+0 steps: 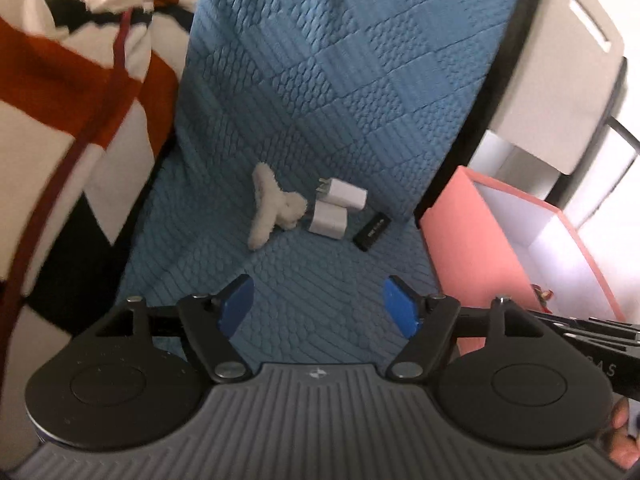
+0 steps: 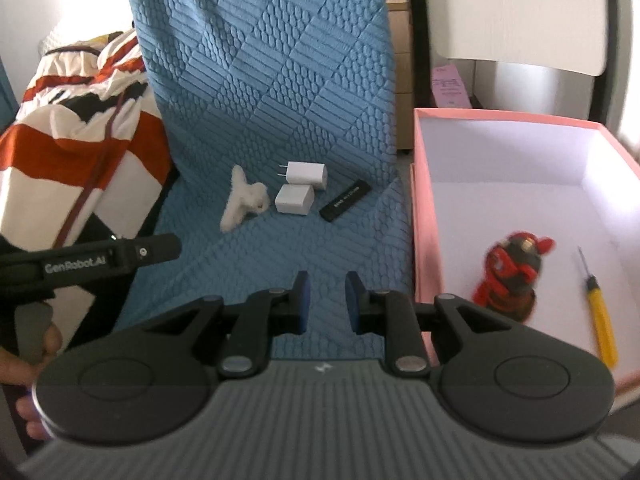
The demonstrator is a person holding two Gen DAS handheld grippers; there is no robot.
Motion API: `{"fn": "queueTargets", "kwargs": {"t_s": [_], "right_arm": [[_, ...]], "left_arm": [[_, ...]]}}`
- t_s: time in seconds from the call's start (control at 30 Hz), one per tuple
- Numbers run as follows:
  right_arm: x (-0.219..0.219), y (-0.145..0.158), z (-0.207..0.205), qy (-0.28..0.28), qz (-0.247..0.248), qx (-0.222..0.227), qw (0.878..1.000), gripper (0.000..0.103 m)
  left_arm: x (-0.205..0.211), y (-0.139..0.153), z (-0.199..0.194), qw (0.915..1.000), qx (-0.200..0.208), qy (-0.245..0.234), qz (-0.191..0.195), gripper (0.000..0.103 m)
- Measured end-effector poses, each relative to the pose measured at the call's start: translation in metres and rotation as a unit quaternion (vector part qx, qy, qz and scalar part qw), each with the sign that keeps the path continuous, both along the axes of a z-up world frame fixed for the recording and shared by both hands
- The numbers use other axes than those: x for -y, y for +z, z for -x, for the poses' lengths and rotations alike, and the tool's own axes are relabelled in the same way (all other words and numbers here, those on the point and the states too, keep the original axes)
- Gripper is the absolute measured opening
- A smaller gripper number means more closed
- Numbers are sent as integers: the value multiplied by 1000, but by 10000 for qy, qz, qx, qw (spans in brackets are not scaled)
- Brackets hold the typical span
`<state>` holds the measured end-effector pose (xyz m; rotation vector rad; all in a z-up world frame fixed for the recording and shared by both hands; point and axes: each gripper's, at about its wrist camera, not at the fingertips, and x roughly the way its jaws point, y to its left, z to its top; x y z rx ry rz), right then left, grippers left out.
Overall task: Organize rigid objects
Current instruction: 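Grasp the white fluffy clip with the left gripper while the right gripper grasps the black USB stick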
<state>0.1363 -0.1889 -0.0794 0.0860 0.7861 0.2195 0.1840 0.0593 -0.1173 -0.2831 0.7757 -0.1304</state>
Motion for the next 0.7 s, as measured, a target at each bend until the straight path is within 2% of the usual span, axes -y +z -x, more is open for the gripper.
{"fn": "queueTargets", "kwargs": {"t_s": [0.13, 0.23, 0.37, 0.43, 0.5, 0.7], "right_arm": [[-9, -14, -26, -9, 128, -63, 9999, 23], [-15, -23, -42, 37, 169, -162, 9997, 24], [-22, -31, -61, 111, 176, -114, 9997, 37], [-25, -35, -70, 130, 134, -126, 9997, 51], [-26, -39, -80, 119, 63, -129, 9998, 76], [-30, -51, -109, 106, -59, -263, 9996, 79]], "left_arm": [[-3, -10, -26, 9999, -38, 53, -142, 76], [-8, -19, -48, 9999, -113, 66, -51, 77], [-15, -33, -72, 9995, -247, 180, 115, 77], [-19, -40, -83, 9990, -336, 207, 203, 77], [-23, -44, -91, 9987, -388, 216, 257, 77], [-31, -57, -117, 9972, -556, 314, 395, 77]]}}
